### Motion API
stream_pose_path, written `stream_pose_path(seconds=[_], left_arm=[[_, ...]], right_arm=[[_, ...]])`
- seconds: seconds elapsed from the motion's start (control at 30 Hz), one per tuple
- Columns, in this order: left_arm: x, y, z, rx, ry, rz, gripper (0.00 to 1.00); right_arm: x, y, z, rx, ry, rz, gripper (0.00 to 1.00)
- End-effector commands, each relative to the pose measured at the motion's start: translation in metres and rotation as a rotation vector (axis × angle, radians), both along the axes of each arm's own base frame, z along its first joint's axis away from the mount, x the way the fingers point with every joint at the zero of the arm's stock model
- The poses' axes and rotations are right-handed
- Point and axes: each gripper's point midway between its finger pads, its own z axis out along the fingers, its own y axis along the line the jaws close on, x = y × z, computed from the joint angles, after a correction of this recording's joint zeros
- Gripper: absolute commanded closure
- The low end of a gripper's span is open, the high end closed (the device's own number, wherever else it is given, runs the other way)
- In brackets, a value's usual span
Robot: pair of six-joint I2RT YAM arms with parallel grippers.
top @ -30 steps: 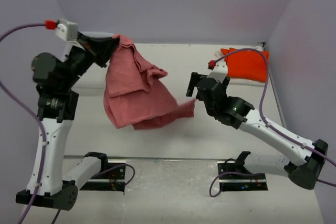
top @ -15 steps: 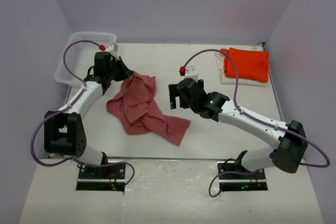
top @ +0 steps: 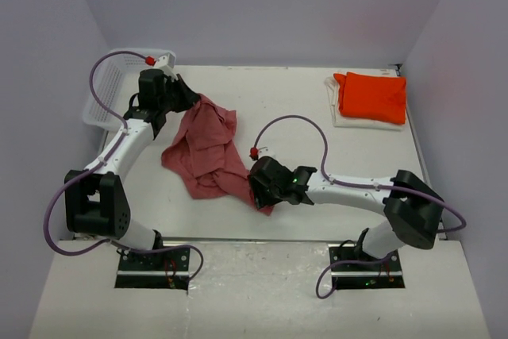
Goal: Fold and stack the t-shirts
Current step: Move the tshirt to the center of the board, then flatten out the tshirt
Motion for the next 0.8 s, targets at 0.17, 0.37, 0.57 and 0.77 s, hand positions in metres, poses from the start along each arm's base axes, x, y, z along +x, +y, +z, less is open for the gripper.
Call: stream_pose_path(seconds=[0.17,0.37,0.57,0.77], left_arm=[[0.004,-0.006,0.015,-0.042,-0.040,-0.015,0.97],[0.002,-0.007,0.016,-0.039,-0.045,-0.020,0.97],[-0.002,-0.008,0.016,-0.039,-0.046,-0.029,0.97],[-0.005,-0.009,0.018,-0.041,-0.048,-0.034,0.97]], right_arm=[[-0.006,0.052,-0.009,0.032,0.013,0.056,0.49],[0.002,0.057,-0.011,0.016,-0.010,0.053,0.55],[0.003,0.060,-0.017,0.013,-0.003,0.046,0.65],[0.003,0.060,-0.025,0.006,0.004,0.039,0.66]])
